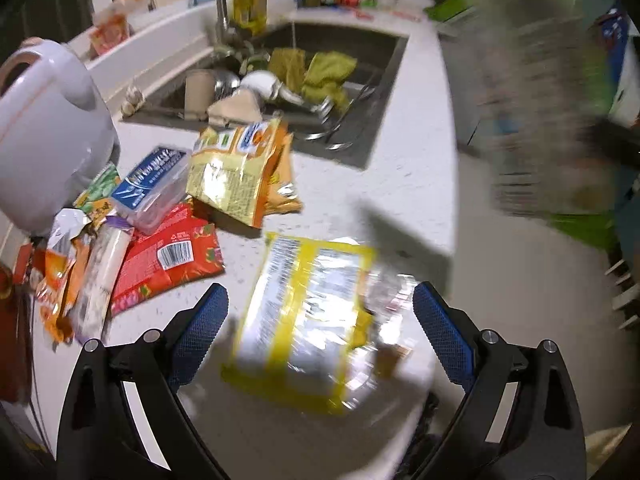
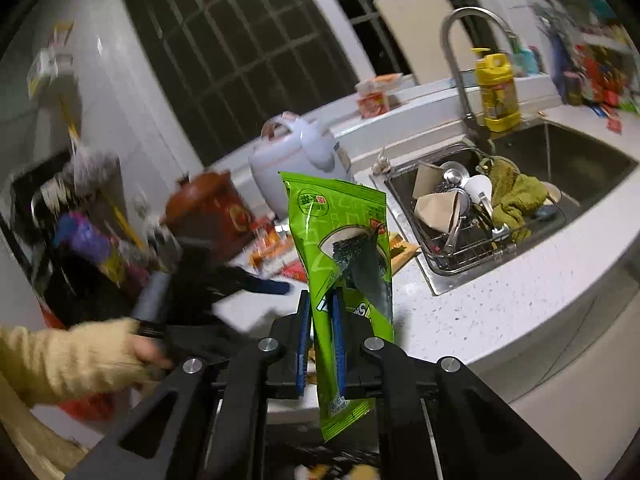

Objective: Collect trash
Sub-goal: 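Grasp the green seaweed packet with the right tool while the left grasps a yellow packet, then drop both packets into the black trash bag, opening both tools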

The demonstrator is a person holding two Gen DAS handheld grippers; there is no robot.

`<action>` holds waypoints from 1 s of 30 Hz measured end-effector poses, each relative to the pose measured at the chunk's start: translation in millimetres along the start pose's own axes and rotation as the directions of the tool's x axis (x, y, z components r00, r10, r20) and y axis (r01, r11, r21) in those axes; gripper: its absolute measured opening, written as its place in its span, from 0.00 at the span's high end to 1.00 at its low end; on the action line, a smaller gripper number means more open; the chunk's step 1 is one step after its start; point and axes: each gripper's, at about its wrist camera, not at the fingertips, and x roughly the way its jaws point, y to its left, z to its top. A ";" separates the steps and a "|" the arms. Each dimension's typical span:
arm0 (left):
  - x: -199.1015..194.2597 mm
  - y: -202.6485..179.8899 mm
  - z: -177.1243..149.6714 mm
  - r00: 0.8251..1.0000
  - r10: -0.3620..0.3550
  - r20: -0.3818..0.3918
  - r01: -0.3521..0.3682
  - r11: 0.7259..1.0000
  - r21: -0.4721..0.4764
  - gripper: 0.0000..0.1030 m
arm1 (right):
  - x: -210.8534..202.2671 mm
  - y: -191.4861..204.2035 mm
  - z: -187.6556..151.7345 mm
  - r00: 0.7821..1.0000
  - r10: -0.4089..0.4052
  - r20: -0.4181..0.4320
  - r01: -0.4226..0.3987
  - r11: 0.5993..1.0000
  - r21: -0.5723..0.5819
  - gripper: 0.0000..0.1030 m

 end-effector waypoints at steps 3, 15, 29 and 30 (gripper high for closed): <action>19.4 -1.4 -0.6 0.999 0.015 -0.045 -0.012 0.999 0.047 0.14 | -7.1 -2.6 -2.3 1.000 0.006 0.027 -0.007 0.999 0.041 0.90; 22.8 9.9 -17.2 0.999 -0.025 -0.023 0.026 0.999 0.040 0.34 | 14.8 -2.5 -9.2 0.992 -0.079 -0.099 0.083 0.996 0.037 0.90; -141.8 -2.5 -91.9 0.967 -0.135 0.214 0.133 0.991 0.025 0.34 | 21.8 64.8 -17.8 0.971 -0.160 -0.179 0.135 0.980 -0.144 0.90; -149.5 -10.0 -101.4 0.965 -0.158 0.211 0.154 0.987 0.036 0.34 | 18.1 72.0 -25.5 0.966 -0.167 -0.195 0.138 0.978 -0.156 0.90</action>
